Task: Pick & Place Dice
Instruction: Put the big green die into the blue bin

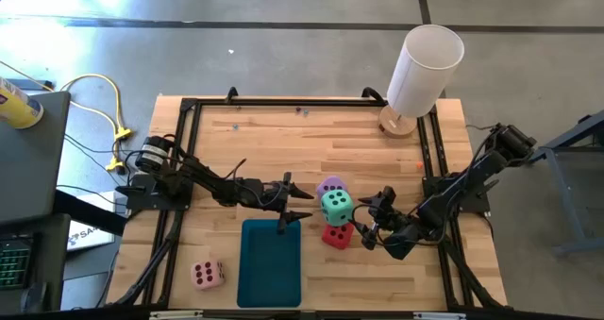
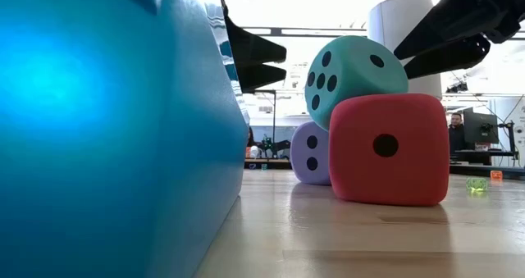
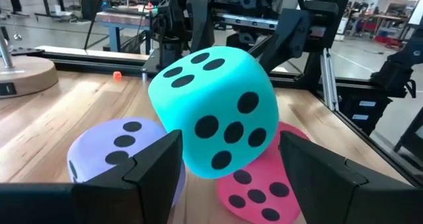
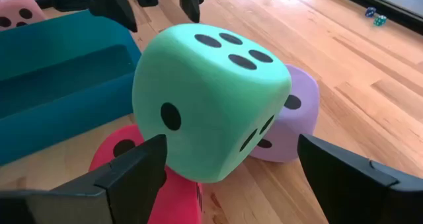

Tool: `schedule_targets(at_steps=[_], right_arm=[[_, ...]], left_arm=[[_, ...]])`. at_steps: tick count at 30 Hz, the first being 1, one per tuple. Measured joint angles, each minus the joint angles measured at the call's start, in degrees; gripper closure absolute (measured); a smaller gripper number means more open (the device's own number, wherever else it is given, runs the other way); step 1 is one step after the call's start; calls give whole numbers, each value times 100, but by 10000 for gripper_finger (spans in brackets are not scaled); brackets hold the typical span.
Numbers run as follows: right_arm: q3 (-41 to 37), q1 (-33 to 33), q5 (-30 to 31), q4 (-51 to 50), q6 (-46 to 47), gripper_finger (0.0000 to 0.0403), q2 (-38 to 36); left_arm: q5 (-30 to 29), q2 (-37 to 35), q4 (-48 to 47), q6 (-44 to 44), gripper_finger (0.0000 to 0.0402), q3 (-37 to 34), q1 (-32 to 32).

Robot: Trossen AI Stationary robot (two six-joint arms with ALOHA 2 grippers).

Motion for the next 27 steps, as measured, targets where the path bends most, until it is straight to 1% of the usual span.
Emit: schedule_targets(at_steps=[6,12,15,19,24,27], right_arm=[[0,-45,-65,14,-7,70,0],[0,-70,-91,24,-13,70,0],[0,-152,-174,31,-14,70,0],[-2,-279,-202,42,-125,70,0],[-2,-458,-546,145,-169,70,0],[-2,-520,-646,228,-333,70,0]], left_arm=[[-21,0,-505,2,156,221,0],[-26,0,-538,-1,156,294,36],[-27,0,-538,-204,156,326,87],[-34,163,-576,-225,156,401,97],[-124,544,-549,-214,156,662,96],[-210,596,-563,-172,156,761,101]])
